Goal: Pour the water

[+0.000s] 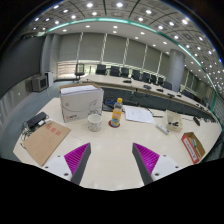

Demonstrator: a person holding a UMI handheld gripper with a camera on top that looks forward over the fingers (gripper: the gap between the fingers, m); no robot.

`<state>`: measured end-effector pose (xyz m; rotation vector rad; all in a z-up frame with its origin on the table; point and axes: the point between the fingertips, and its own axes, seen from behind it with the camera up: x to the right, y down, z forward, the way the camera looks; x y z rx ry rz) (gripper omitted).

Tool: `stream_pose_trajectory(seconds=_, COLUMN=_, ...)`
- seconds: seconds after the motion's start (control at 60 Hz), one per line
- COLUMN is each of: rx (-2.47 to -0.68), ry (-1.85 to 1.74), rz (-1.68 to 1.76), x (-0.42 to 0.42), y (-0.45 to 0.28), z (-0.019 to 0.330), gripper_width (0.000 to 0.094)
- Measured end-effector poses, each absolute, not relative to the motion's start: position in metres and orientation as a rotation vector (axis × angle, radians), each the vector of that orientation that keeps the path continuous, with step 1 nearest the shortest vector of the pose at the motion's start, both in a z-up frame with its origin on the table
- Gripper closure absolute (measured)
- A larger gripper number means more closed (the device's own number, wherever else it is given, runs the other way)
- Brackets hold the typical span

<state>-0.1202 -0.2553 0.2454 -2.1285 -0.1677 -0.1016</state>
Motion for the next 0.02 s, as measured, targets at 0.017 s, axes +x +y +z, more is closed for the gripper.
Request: stream_pose_trajectory(seconds=0.017, rx=-2.128, ry=-0.17, rz=-0.106, x=-0.1194, y=-0.2562, z=0.2462, gripper_width=0.0078)
